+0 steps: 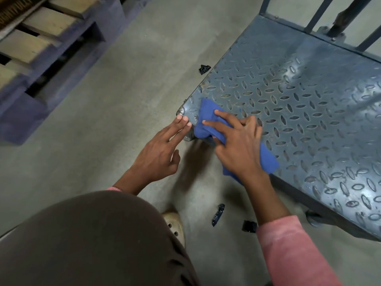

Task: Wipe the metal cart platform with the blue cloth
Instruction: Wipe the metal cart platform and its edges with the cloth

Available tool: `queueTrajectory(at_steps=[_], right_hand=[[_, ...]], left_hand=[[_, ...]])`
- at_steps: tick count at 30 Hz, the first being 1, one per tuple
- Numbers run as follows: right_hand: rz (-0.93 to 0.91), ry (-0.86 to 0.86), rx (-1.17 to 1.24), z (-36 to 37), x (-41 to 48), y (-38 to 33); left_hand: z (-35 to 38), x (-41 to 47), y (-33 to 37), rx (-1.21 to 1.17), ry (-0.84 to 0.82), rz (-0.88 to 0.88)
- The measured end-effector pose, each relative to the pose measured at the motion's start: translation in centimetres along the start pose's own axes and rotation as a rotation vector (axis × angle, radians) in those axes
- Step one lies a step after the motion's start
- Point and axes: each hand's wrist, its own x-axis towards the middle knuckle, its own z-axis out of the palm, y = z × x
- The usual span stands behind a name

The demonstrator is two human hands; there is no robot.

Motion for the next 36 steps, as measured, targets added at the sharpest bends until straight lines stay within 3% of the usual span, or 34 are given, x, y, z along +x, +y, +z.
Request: queueTrajectory(at_steps=[8, 13, 16, 21, 24, 27, 30, 33, 36], right_hand=[[-0.080, -0.027, -0.009, -0.1, 1.0, 0.5], [0.378, 0.222, 0.108, -1.3, -4.2, 5.5], [0.576, 0.242, 0.065, -0.5, -3.1, 4.0], [0.340, 0.119, -0.025, 1.0, -0.2, -0.7], [0.362, 0.104, -0.027, 0.2, -1.6, 0.7], [0.576, 0.167, -0.058, -0.6, -5.4, 3.7], [0.794, 0.265, -0.079, -1.4, -7.7, 6.2], [0.844, 0.259, -0.069, -2.0, -7.1, 6.6], [0.859, 0.232, -0.086, -1.6, -6.5, 5.8]], left_hand=[[-0.9, 0.2, 0.0, 0.087, -0.069, 0.000], [-0.7, 0.4, 1.6, 0.194, -0.079, 0.000], [0.2, 1.3, 3.1, 0.194, -0.098, 0.059], [0.9, 3.7, 4.3, 0.190, -0.102, 0.159], [0.1, 5.0, 3.6, 0.243, -0.130, 0.247], [-1.1, 6.1, 3.7, 0.363, -0.277, 0.280], [-2.8, 7.2, 4.7, 0.630, -0.516, 0.362], [-4.3, 8.5, 5.8, 0.793, -0.790, 0.397], [-4.5, 9.5, 7.1, 0.706, -0.939, 0.268]])
